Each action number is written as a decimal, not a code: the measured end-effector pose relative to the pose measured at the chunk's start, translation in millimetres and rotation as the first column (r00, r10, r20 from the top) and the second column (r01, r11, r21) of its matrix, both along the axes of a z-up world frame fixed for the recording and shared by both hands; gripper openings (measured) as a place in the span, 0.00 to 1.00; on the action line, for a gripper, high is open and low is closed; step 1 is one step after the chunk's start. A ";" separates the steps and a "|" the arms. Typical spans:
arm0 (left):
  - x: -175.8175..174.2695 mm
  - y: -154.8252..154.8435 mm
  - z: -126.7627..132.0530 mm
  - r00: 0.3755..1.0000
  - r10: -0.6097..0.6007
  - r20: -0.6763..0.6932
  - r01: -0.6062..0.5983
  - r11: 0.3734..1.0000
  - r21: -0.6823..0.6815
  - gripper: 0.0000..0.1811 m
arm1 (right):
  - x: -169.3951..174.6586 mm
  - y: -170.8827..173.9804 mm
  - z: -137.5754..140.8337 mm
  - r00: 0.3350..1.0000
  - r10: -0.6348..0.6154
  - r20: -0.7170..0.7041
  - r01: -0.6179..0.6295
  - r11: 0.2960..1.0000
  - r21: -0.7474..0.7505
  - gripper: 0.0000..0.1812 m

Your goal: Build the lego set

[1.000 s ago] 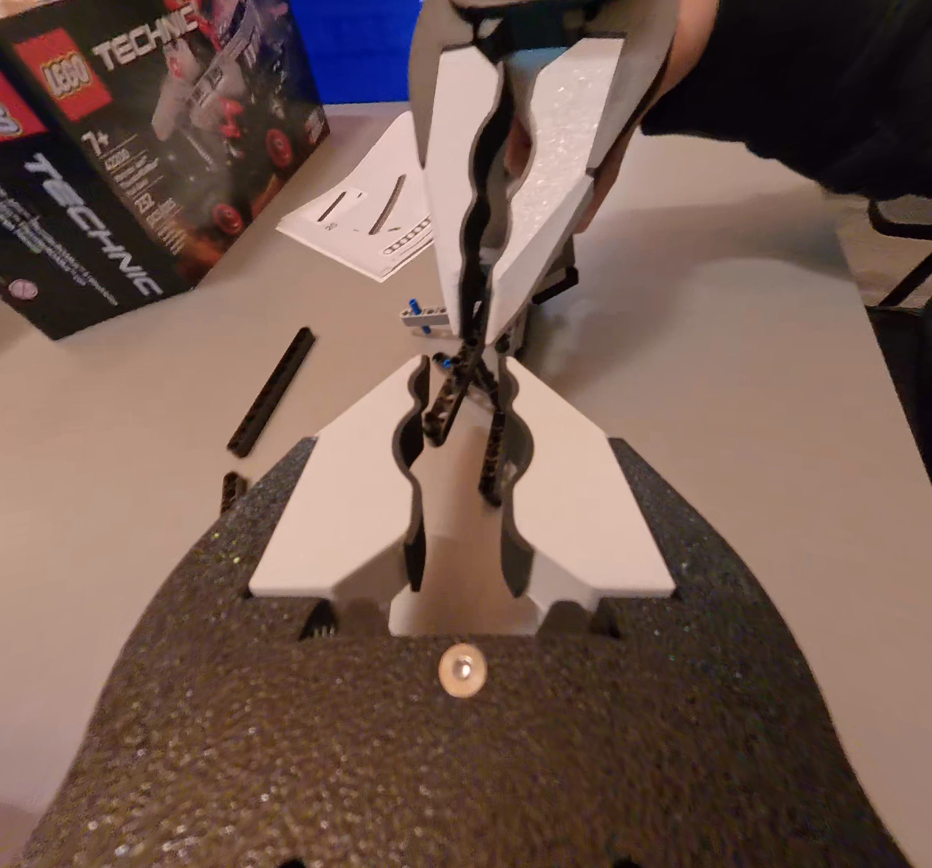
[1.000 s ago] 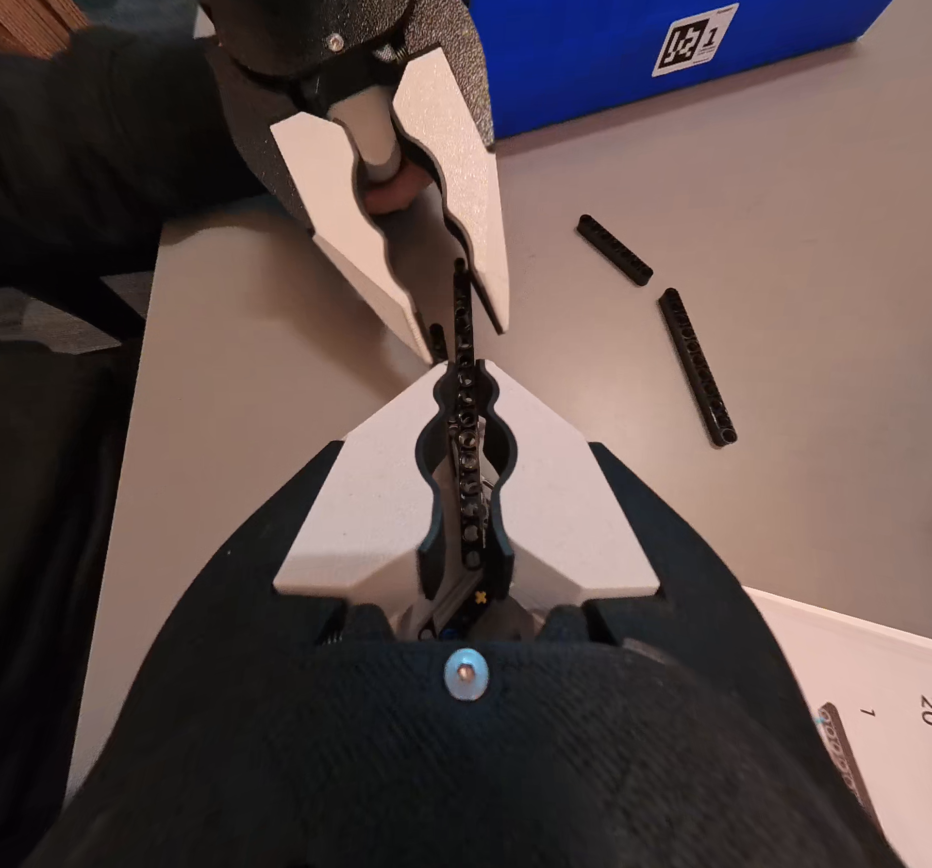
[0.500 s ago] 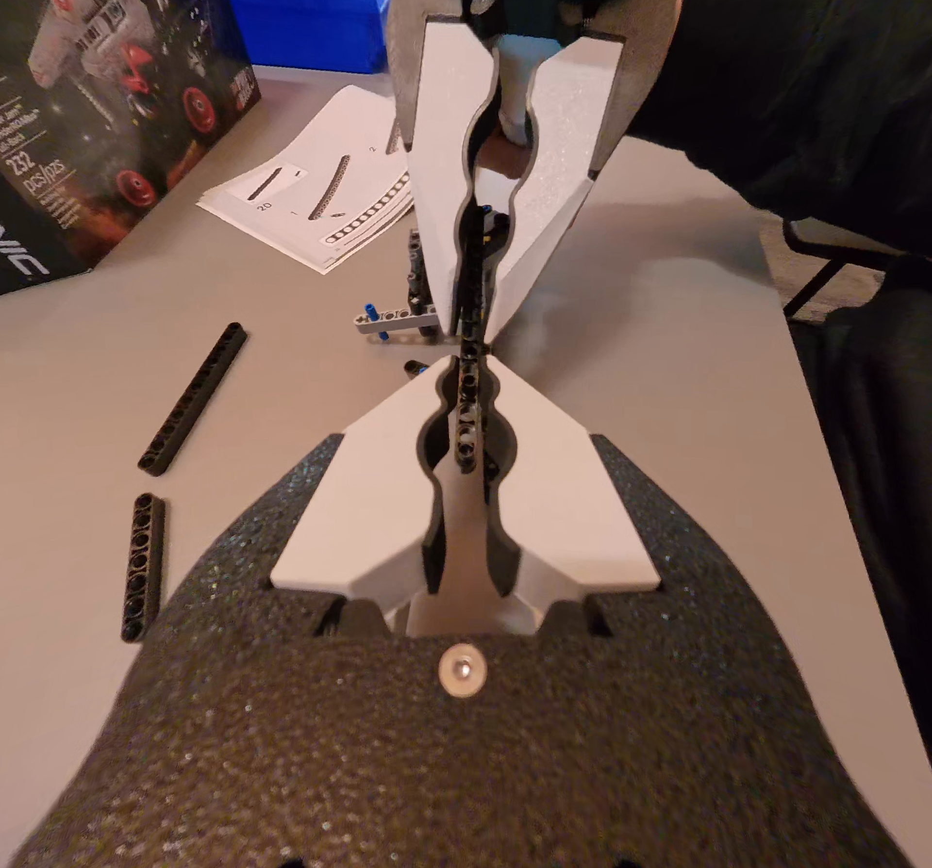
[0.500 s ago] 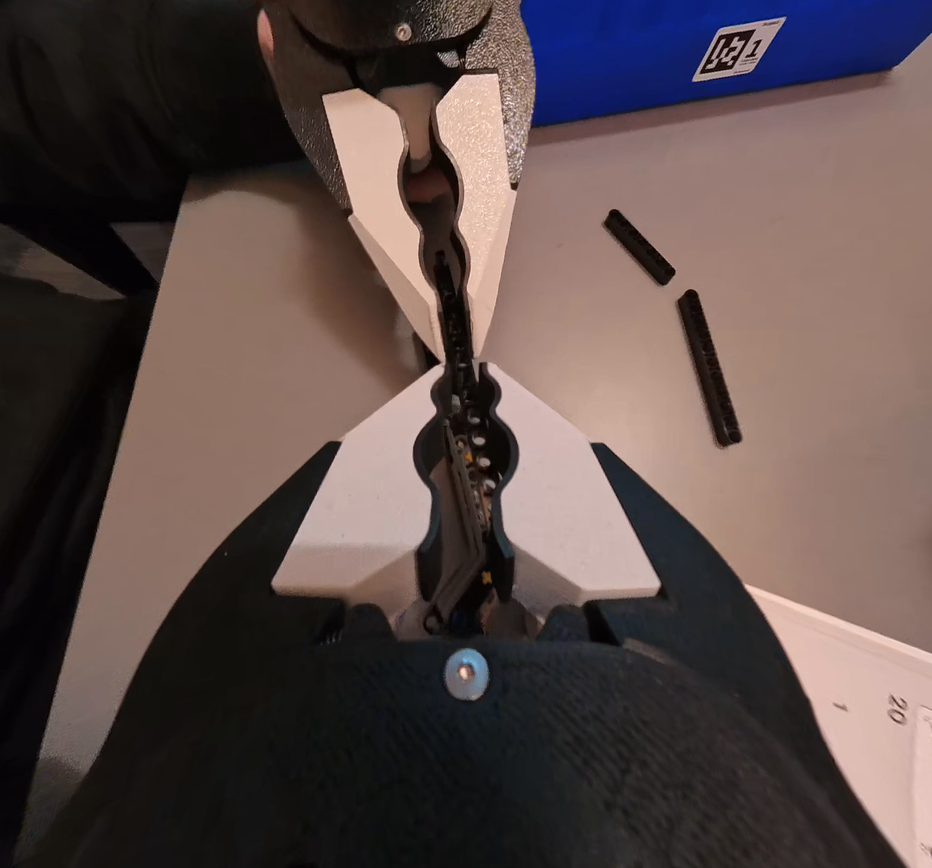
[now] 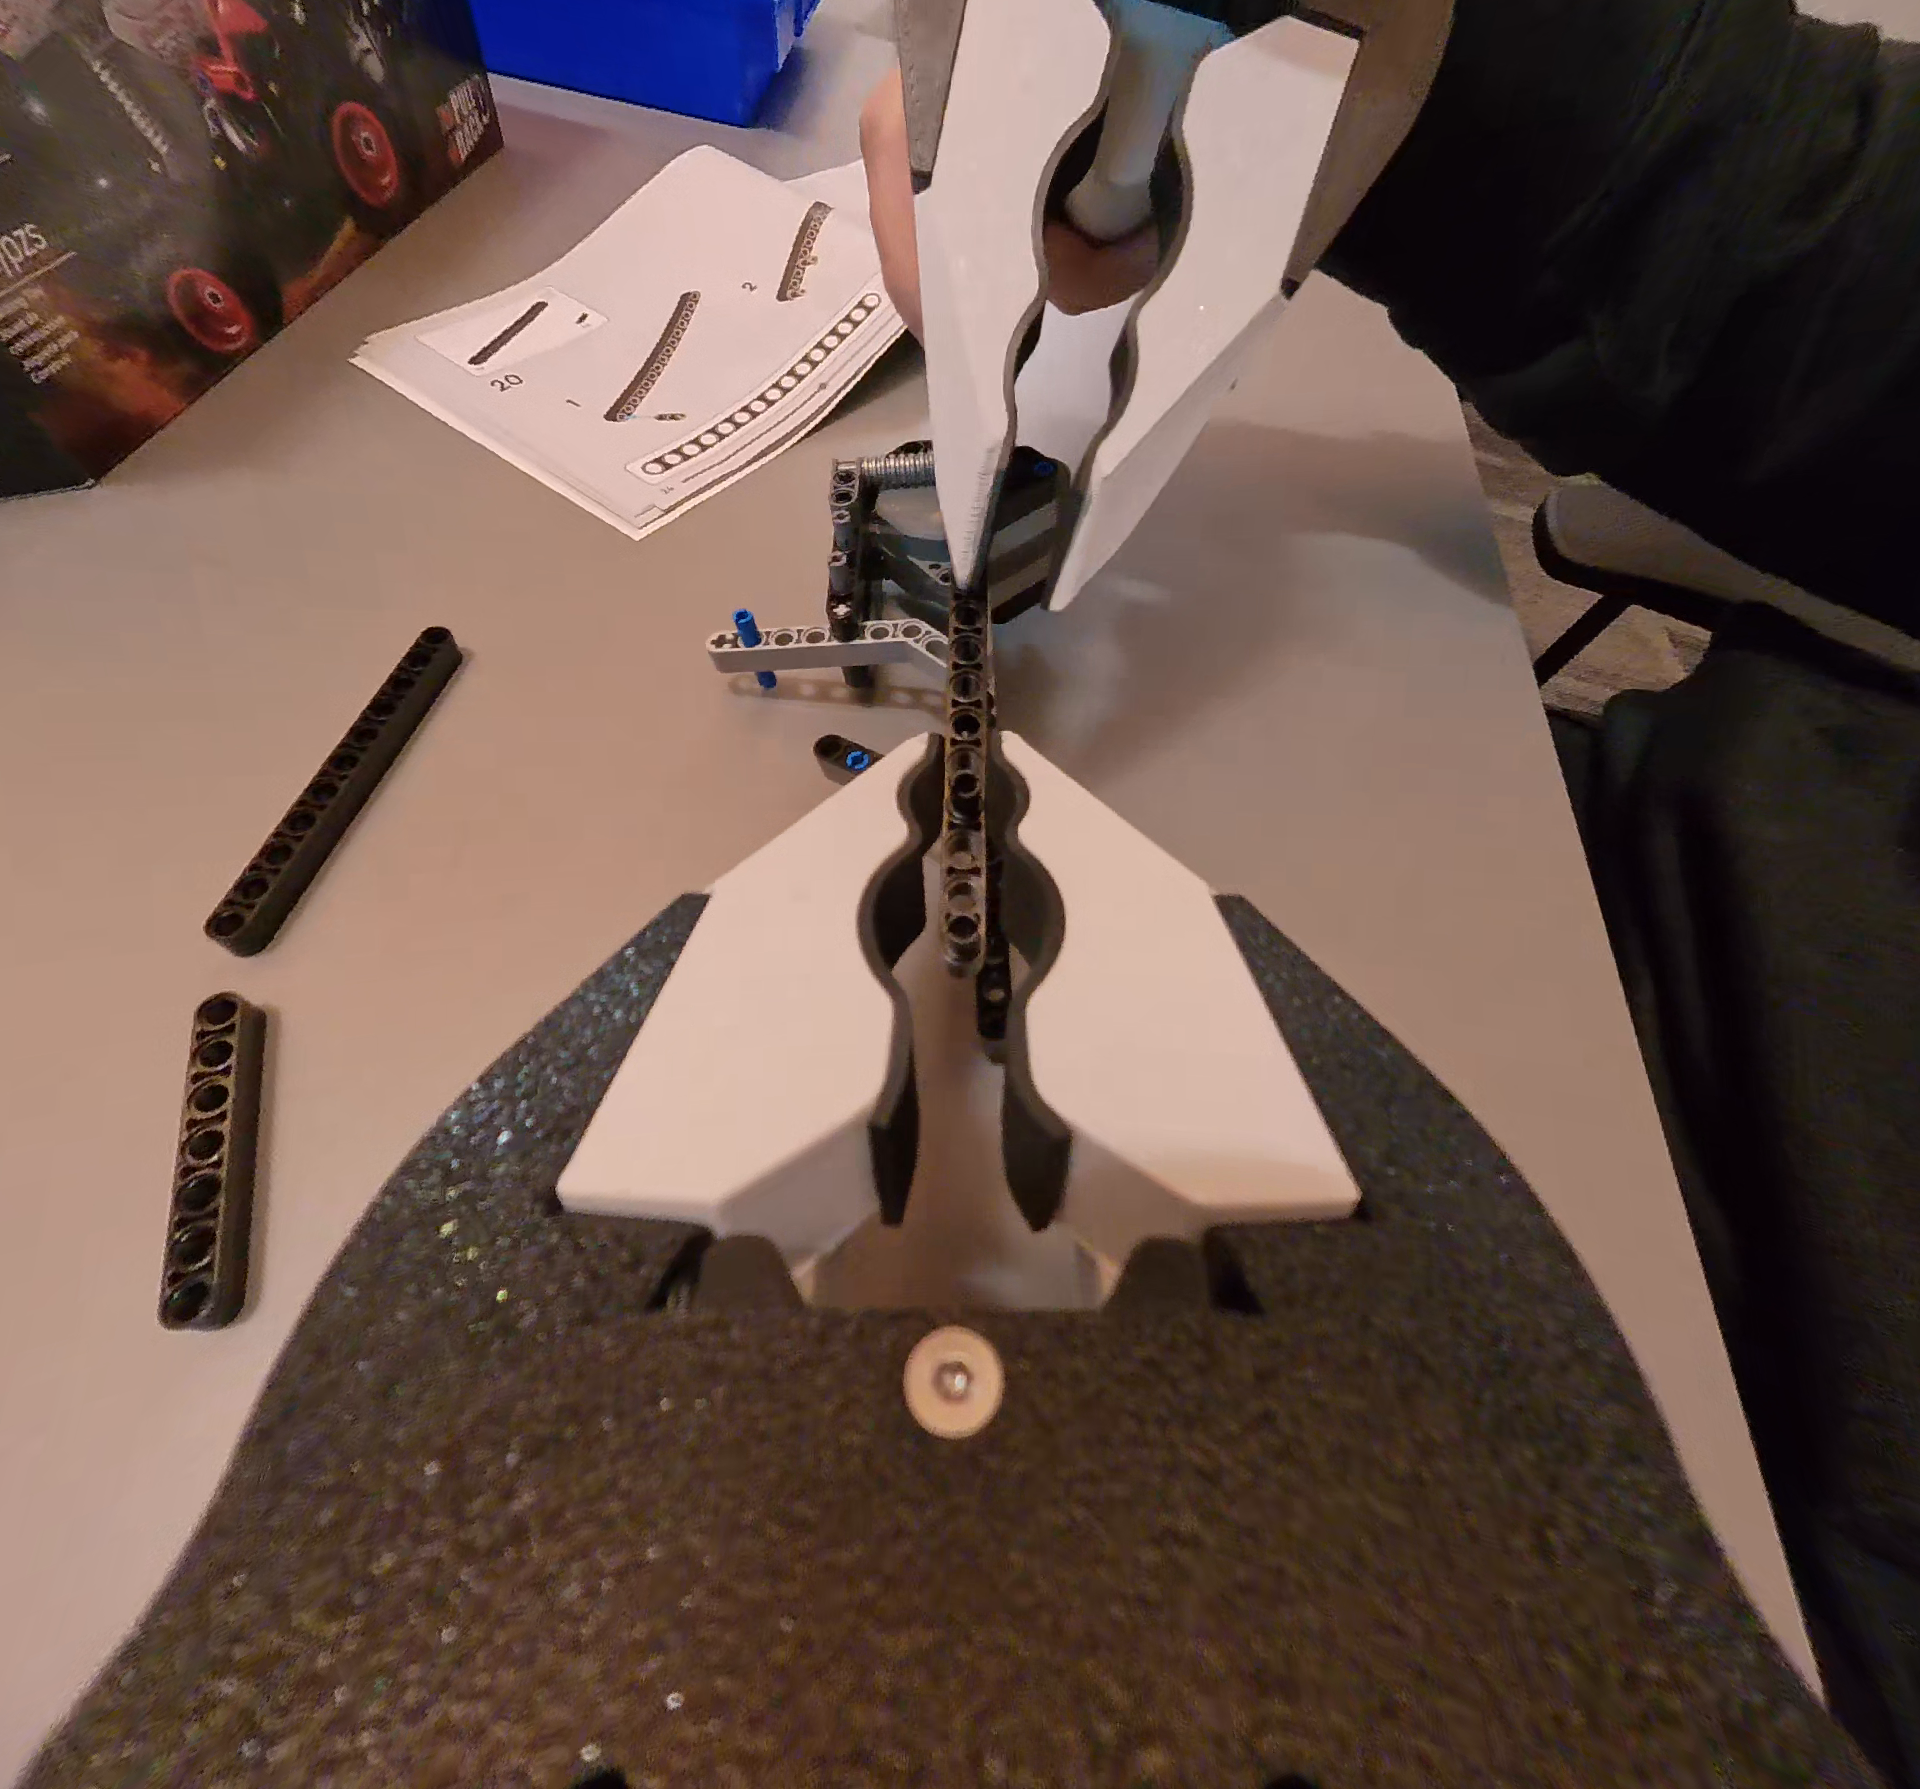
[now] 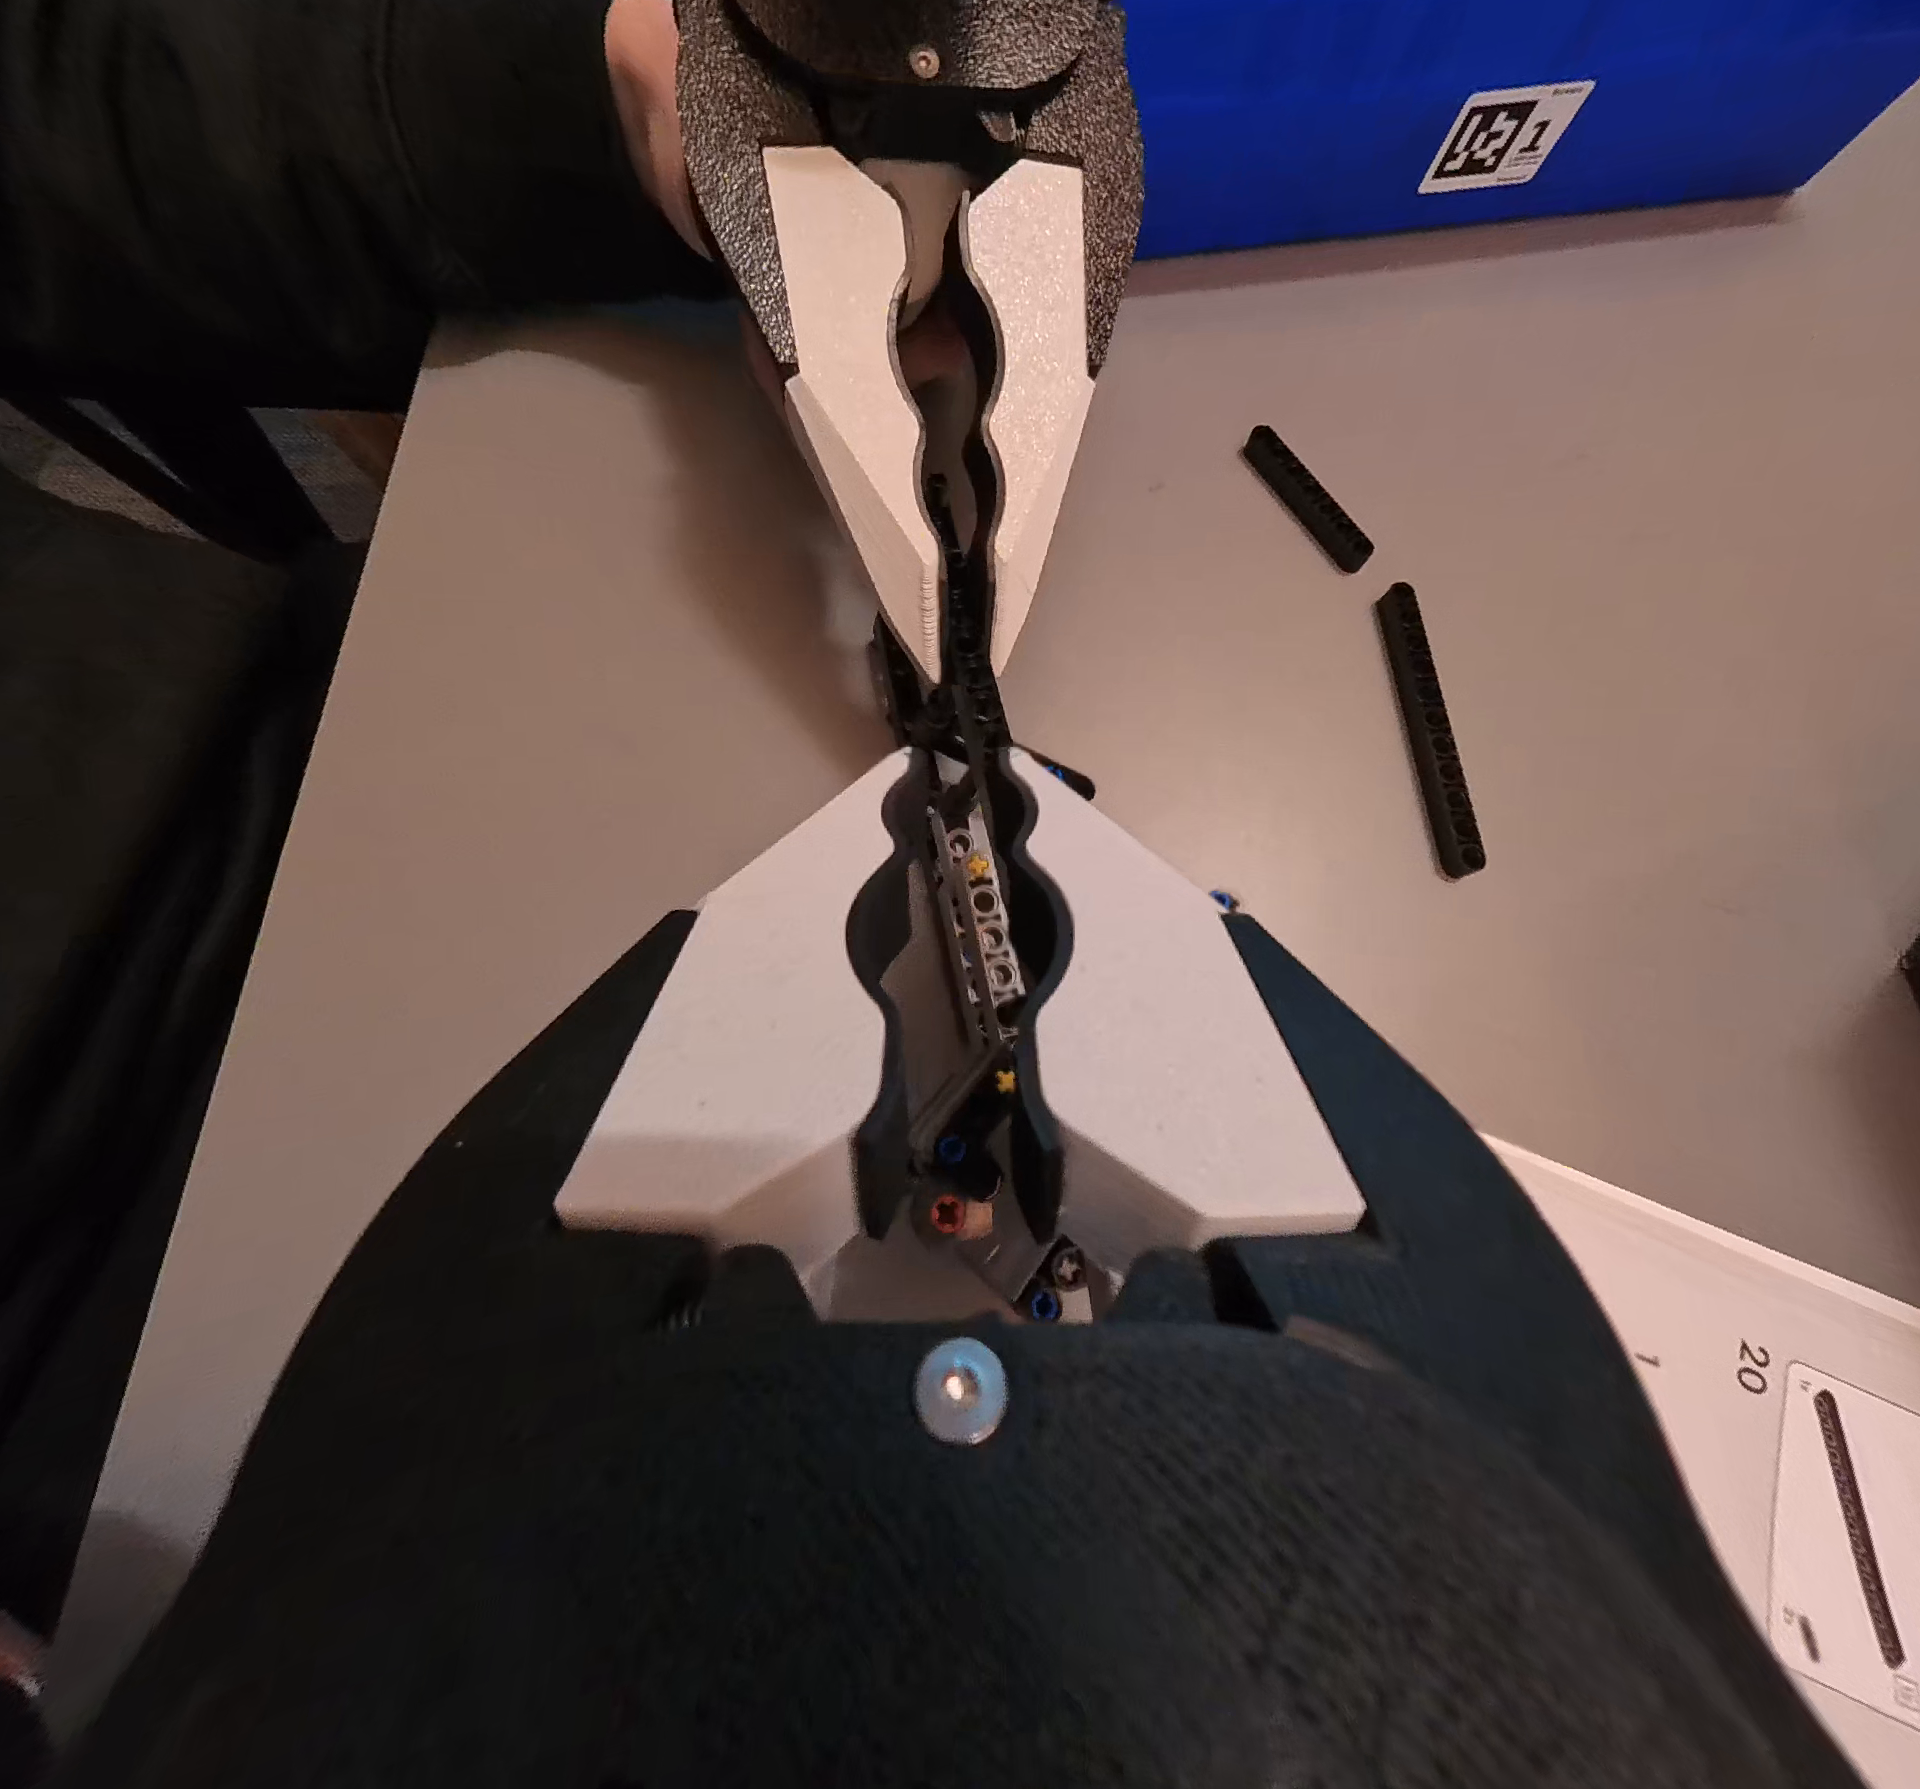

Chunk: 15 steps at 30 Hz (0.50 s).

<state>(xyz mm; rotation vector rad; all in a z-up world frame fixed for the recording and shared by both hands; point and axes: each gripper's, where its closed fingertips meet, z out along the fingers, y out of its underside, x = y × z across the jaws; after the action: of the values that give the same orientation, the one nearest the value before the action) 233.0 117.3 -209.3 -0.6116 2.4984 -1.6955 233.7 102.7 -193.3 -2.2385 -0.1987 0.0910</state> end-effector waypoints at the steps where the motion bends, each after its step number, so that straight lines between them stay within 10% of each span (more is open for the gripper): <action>1: 0.0 0.1 0.0 1.000 0.000 -0.002 0.000 1.000 -0.001 0.03 | -0.2 -0.1 -0.3 1.000 0.001 0.007 -0.001 1.000 -0.002 0.06; 15: -2.4 -1.1 0.0 1.000 -0.015 0.003 0.015 1.000 0.002 0.03 | 6.8 0.0 -8.0 0.994 -0.011 0.108 0.015 0.999 -0.033 0.06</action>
<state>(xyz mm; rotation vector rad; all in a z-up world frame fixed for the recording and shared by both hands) 230.6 116.2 -209.3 -0.5903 2.5084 -1.6981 240.4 102.7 -201.3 -2.2797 -0.2427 -0.0337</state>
